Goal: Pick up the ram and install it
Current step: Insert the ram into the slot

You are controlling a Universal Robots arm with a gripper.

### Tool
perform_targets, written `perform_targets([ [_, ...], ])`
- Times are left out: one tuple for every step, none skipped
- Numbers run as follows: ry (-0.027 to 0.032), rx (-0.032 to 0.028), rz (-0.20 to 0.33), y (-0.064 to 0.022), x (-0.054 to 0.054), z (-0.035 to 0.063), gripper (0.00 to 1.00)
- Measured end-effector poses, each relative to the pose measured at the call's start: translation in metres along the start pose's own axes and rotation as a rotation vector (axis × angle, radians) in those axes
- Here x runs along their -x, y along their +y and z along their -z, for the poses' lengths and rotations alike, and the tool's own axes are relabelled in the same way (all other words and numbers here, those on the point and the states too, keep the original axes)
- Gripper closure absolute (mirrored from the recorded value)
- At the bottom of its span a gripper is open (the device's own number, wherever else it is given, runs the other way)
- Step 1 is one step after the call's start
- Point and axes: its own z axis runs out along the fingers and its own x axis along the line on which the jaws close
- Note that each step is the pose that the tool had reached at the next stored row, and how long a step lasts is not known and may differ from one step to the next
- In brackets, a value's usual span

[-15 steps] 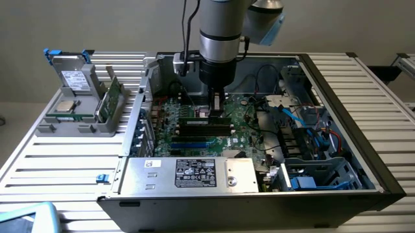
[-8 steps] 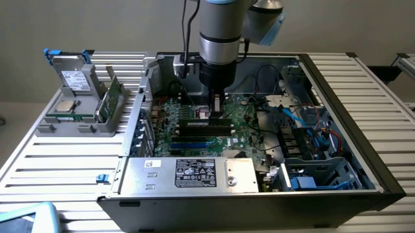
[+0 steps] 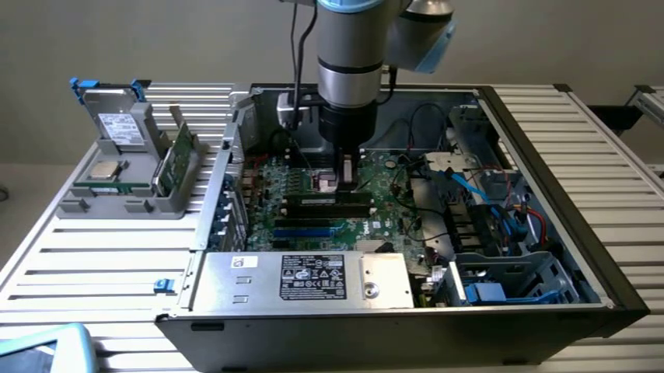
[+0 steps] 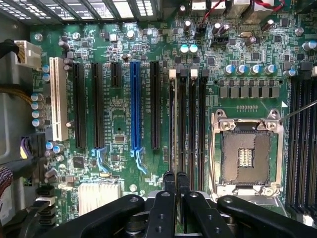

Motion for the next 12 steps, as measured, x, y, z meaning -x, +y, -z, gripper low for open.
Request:
perform_targets([
  [0.0012, -0.0011, 0.000, 0.0003, 0.0000, -0.0007, 0.87],
  [0.0028, -0.0021, 0.000, 0.0008, 0.0000, -0.0010, 0.87],
  [0.0041, -0.0030, 0.000, 0.0013, 0.0000, -0.0015, 0.87],
  [0.0063, -0.0037, 0.000, 0.0021, 0.0001, -0.0019, 0.87],
  [0.0092, -0.0040, 0.000, 0.0023, 0.0002, -0.0021, 0.87],
  [0.0096, -0.0040, 0.000, 0.0023, 0.0002, -0.0021, 0.87],
  [0.0096, -0.0040, 0.000, 0.0023, 0.0002, -0.0021, 0.87],
  [0.0096, -0.0039, 0.000, 0.0023, 0.0002, -0.0021, 0.87],
  [0.0097, -0.0039, 0.000, 0.0023, 0.0002, -0.0022, 0.87],
  [0.0094, -0.0041, 0.000, 0.0023, 0.0003, -0.0025, 0.87],
  [0.0092, -0.0042, 0.000, 0.0023, 0.0003, -0.0030, 0.87],
  [0.0096, -0.0038, 0.000, 0.0023, 0.0004, -0.0033, 0.87],
])
